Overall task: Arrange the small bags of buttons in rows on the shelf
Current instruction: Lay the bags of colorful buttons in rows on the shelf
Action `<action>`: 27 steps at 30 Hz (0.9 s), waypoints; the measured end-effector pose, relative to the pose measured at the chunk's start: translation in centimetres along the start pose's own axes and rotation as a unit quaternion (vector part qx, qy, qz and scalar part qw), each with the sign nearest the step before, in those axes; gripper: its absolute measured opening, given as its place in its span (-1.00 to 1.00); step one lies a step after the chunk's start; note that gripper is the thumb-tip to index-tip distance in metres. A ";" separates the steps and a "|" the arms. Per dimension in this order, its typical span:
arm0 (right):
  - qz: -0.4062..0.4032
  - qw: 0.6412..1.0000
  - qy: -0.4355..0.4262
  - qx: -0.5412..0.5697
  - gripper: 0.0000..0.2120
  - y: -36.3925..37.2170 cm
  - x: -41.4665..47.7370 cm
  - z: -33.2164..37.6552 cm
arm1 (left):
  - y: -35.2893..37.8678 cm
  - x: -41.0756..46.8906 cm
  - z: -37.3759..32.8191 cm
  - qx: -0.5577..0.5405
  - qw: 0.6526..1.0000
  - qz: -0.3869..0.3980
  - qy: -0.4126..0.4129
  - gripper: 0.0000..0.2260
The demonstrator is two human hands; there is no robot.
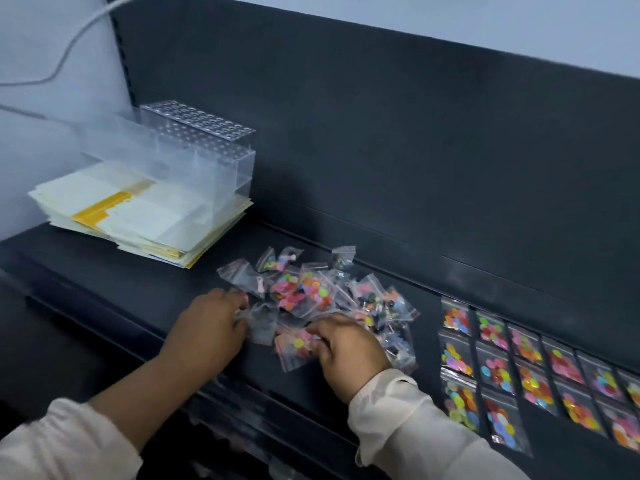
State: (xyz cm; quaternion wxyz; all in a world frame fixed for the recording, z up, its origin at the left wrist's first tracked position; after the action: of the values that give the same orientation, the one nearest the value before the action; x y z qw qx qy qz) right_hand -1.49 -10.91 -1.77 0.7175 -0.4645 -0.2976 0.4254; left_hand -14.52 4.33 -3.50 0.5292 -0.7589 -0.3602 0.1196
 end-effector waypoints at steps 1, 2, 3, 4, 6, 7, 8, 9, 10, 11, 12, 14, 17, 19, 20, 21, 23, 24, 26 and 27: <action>0.005 1.000 -0.008 -0.013 -0.65 0.3 0.5 0.4 | -0.1 0.2 0.5 0.001 1.000 -0.006 -0.015 -0.80; 0.014 0.999 -0.012 -0.027 -0.61 0.6 1.0 0.7 | -0.2 0.4 1.2 0.005 1.000 -0.009 -0.028 -0.82; 0.027 0.999 -0.010 -0.043 -0.58 0.9 1.4 1.0 | -0.2 0.6 1.8 0.011 0.999 -0.011 -0.039 -0.83; 0.039 0.997 -0.005 -0.060 -0.57 1.3 1.8 1.1 | -0.3 0.8 2.3 0.015 0.998 -0.010 -0.053 -0.83; 0.056 0.994 0.008 -0.089 -0.55 2.0 2.4 1.1 | -0.4 1.3 2.9 0.017 0.997 -0.005 -0.080 -0.81; 0.061 0.993 0.014 -0.098 -0.53 2.3 2.7 1.0 | -0.3 1.5 3.1 0.020 0.996 -0.001 -0.088 -0.78; 0.065 0.993 0.022 -0.099 -0.53 2.6 2.9 0.8 | -0.3 1.8 3.2 0.026 0.995 0.007 -0.094 -0.75; 0.066 0.993 0.032 -0.094 -0.53 2.7 3.1 0.7 | -0.2 2.1 3.2 0.031 0.995 0.014 -0.099 -0.71; 0.065 0.993 0.043 -0.088 -0.56 2.7 3.2 0.6 | -0.1 2.5 3.3 0.031 0.994 0.022 -0.105 -0.67; 0.065 0.993 0.051 -0.086 -0.59 2.6 3.3 0.6 | 0.0 2.7 3.3 0.028 0.993 0.031 -0.110 -0.64; 0.064 0.992 0.056 -0.089 -0.64 2.6 3.4 0.6 | 0.1 3.0 3.3 0.024 0.993 0.041 -0.112 -0.63; 0.063 0.992 0.064 -0.091 -0.74 2.5 3.5 0.6 | 0.2 3.4 3.2 0.016 0.992 0.053 -0.109 -0.68; 0.052 0.993 0.077 -0.068 -0.80 2.3 3.3 0.6 | 0.2 3.7 2.9 -0.051 0.991 0.050 -0.117 -0.78; 0.039 0.995 0.088 -0.030 -0.85 1.9 3.0 0.7 | 0.0 3.9 3.0 -0.122 0.982 0.035 -0.137 -0.79; 0.026 0.995 0.096 -0.004 -0.88 1.5 2.8 0.7 | -0.1 3.9 2.9 -0.160 0.977 0.026 -0.142 -0.80; 0.009 0.994 0.106 0.025 -0.90 1.2 2.7 0.7 | -0.2 4.0 2.9 -0.201 0.969 0.017 -0.143 -0.81; -0.028 0.988 0.122 0.085 -0.85 0.5 2.6 0.6 | -0.7 4.0 2.2 -0.304 0.942 0.009 -0.143 -0.81; -0.042 0.983 0.128 0.126 -0.80 0.1 2.6 0.5 | -1.0 3.9 1.6 -0.355 0.923 0.013 -0.148 -0.80; -0.063 0.959 0.141 0.239 -0.71 -0.6 2.6 0.3 | -1.4 3.7 0.5 -0.432 0.887 0.029 -0.159 -0.75; -0.073 0.938 0.151 0.304 -0.68 -1.0 2.5 0.1 | -1.5 3.6 -0.1 -0.457 0.873 0.039 -0.163 -0.73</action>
State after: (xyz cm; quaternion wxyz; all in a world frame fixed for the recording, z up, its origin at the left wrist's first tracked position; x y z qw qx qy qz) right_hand -0.05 -8.85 -0.72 0.8897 -0.2602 -0.0756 0.3674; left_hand -12.56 6.93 -1.39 0.0517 -0.8991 -0.4264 0.0842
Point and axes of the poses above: each hand's wrist, its own x-axis towards the middle knuckle, its own y-axis out of the palm, z = x × y, the point moved 3 cm from there along x, towards the middle knuckle, and after that the axes turned 1 degree about y, right-handed, at the moved point
